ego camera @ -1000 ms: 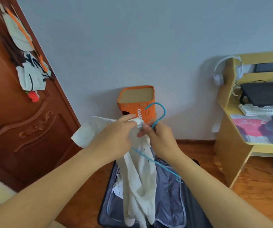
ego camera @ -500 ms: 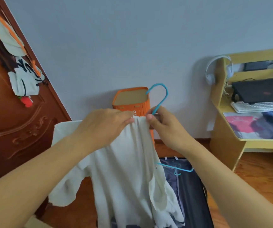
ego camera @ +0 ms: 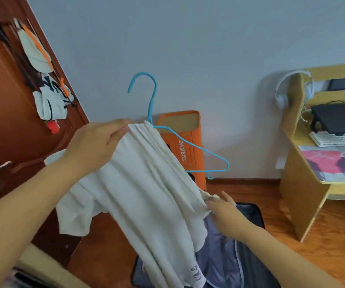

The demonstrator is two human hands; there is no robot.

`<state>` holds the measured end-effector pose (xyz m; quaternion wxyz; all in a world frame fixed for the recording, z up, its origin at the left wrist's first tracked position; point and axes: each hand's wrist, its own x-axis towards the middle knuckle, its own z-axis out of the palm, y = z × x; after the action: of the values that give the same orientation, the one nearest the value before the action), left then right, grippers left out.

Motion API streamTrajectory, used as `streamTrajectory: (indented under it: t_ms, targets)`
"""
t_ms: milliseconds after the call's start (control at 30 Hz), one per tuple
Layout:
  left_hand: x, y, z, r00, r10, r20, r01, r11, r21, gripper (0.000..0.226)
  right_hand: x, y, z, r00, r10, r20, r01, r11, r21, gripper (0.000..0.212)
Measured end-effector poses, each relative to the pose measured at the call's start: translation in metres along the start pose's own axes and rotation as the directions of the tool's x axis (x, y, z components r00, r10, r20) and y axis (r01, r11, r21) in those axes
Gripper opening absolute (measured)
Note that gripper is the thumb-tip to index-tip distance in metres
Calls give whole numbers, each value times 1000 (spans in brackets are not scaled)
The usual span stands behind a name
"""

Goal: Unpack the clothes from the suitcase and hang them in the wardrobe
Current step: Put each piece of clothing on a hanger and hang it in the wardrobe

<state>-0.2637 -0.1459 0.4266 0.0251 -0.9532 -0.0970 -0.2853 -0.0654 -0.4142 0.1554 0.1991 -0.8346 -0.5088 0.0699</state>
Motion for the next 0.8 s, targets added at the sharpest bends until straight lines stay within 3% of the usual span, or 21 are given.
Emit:
streamTrajectory:
  t_ms: [67,167,267,333,367,433,500,533,600,700,800]
  targets:
    - [-22,-28,-4,999,36,30,-39,996,77,41,-2,23,-31,989,-117,-92,113,993,-44,46]
    - [-55,-51,7,995,87,45,-94,978,186,47,4,13,-98,959,-171,-225,154,984,-90,28]
    - [-64,-47,17,1000,10,3,-10,987,163,58,23,-36,-130,807,-399,-436,386,914,-122,25]
    - [-61,-38,18,999,-52,-11,53,994,91,52,40,-64,-133,761,-424,-491,459,887,-56,30]
    - [-60,-34,20,997,-76,-27,77,996,55,49,46,-75,-134,789,-376,-486,434,901,8,38]
    - [-58,-24,22,990,-127,-68,124,992,-36,45,57,-82,-133,916,-202,-347,260,957,131,40]
    - [-57,-22,24,979,-178,-100,166,980,-110,46,59,-81,-132,994,-49,-99,60,993,105,26]
    - [-57,-25,25,976,-189,-107,177,978,-111,47,58,-79,-129,997,-53,-52,56,997,55,30]
    - [-54,-25,26,973,-197,-116,185,977,-106,50,56,-80,-129,990,-105,-97,107,994,12,35]
    - [-40,-2,28,988,-103,-111,91,989,-113,45,57,-96,-138,942,-202,-268,210,978,0,39]
    - [-38,14,23,985,-18,-171,21,1000,13,40,57,-99,-154,902,-223,-369,241,970,2,31]
